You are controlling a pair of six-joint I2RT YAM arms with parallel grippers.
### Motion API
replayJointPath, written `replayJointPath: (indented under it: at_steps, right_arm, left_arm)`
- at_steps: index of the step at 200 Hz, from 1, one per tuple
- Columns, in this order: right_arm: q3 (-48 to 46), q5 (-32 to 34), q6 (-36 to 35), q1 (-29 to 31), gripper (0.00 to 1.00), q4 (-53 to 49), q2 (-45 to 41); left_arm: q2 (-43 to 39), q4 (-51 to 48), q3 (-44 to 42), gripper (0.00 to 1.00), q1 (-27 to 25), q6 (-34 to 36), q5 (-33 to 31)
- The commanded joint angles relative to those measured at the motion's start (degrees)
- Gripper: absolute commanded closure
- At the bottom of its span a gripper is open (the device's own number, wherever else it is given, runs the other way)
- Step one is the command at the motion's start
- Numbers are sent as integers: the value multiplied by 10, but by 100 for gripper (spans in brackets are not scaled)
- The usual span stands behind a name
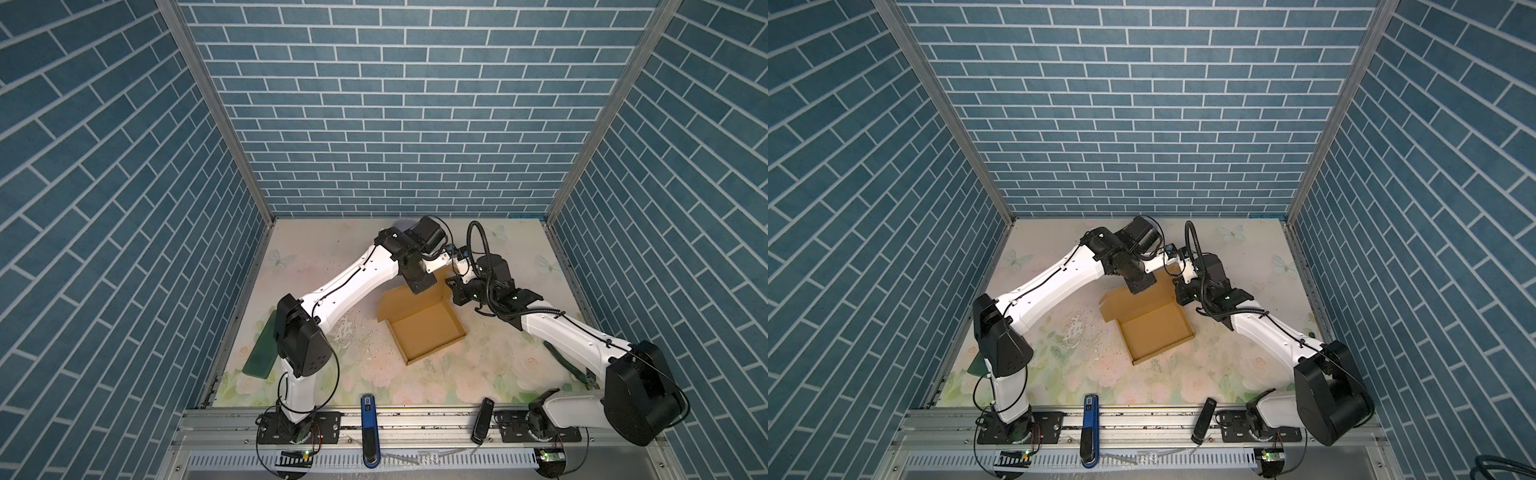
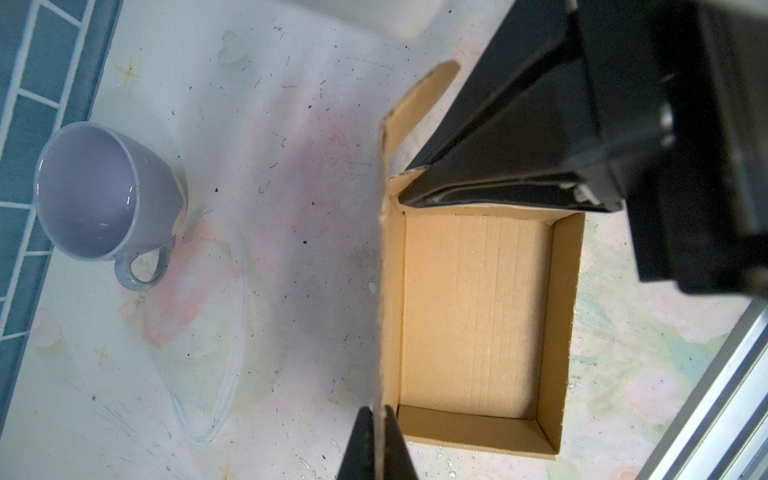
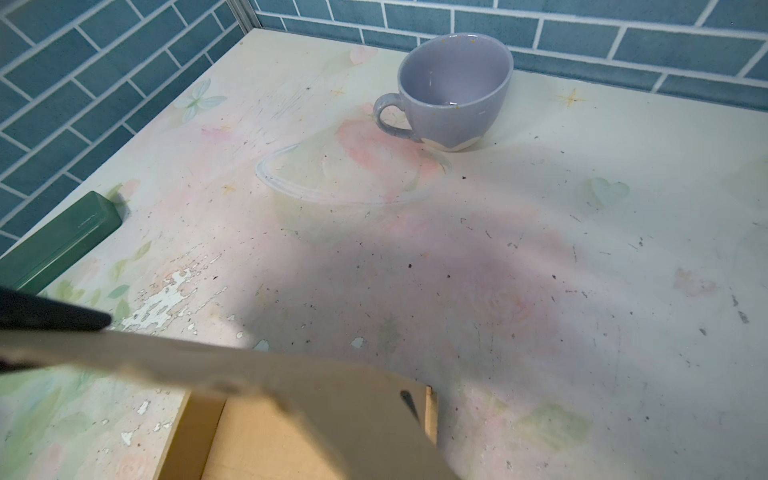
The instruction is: Fold the paper box
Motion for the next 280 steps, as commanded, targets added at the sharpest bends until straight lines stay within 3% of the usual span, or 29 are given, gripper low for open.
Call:
replayJointPath:
  at_steps: [1, 44, 82, 180, 239, 280]
  right_arm:
    - [0, 22, 9, -2, 98, -7, -22]
    - [-5, 35, 12, -1, 100, -22, -33]
    - [-5, 39, 9, -2, 100, -33, -38]
    - [24, 39, 0, -1, 100, -69, -21]
    - [38, 37, -7, -2, 100, -84, -20]
    - [38, 32, -12, -2, 100, -89, -24]
  left_arm:
    - [15, -5, 21, 87, -3, -17, -14]
    - [-3, -3, 36, 71, 5, -42, -38]
    - [-59, 19, -2, 61, 35, -68, -30]
    - [-317, 158, -295, 52, 188, -133, 32]
    - [-303, 239, -378, 54, 221, -132, 77]
    - [-281, 337, -418, 54, 227, -135, 141]
